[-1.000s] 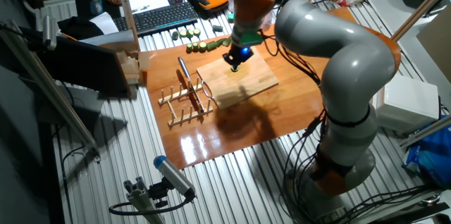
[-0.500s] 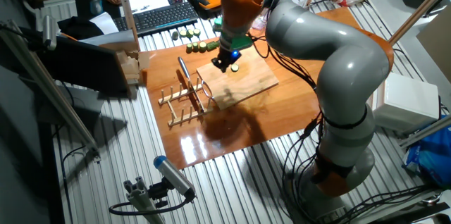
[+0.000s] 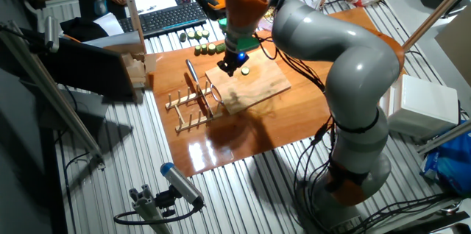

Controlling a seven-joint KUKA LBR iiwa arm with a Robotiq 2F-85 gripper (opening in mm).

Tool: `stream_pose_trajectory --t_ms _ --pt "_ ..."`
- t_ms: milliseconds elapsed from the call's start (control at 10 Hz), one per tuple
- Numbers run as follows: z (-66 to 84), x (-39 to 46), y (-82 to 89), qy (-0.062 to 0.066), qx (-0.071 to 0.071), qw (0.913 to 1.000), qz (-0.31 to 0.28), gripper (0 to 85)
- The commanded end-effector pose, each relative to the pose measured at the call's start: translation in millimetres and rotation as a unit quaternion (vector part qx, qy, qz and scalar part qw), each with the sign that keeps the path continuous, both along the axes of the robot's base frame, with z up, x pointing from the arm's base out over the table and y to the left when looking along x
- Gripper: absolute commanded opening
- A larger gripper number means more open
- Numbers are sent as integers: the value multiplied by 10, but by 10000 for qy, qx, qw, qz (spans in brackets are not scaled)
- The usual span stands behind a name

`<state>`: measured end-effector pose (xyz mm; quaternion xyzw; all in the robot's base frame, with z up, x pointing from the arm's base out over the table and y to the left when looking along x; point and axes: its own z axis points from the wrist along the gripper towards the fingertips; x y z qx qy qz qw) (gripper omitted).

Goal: Chop the cucumber into shreds

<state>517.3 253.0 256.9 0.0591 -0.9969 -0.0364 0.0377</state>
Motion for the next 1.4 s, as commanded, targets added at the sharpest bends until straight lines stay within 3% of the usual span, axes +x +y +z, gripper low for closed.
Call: stream_pose_trajectory --t_ms 0,100,300,500,700,900,1000,1100,1200,1300 --pt "-31 -1 258 -43 -25 9999 -164 0" --pt "-102 -9 356 -114 -52 9996 -253 0" --pt "-164 12 515 -99 -69 9992 -382 0" --pt "-244 11 687 -212 -144 9979 -595 0" --pt "-350 88 690 -245 -154 9972 -688 0" --pt "-503 122 692 -145 -64 9946 -1021 0" --pt "-581 119 739 -173 -112 9934 -1129 170" --pt "-670 116 774 -270 -278 9929 -1122 170" --pt "-751 109 815 -401 -357 9918 -1163 340" --pt "-837 101 852 -543 -394 9907 -1181 340"
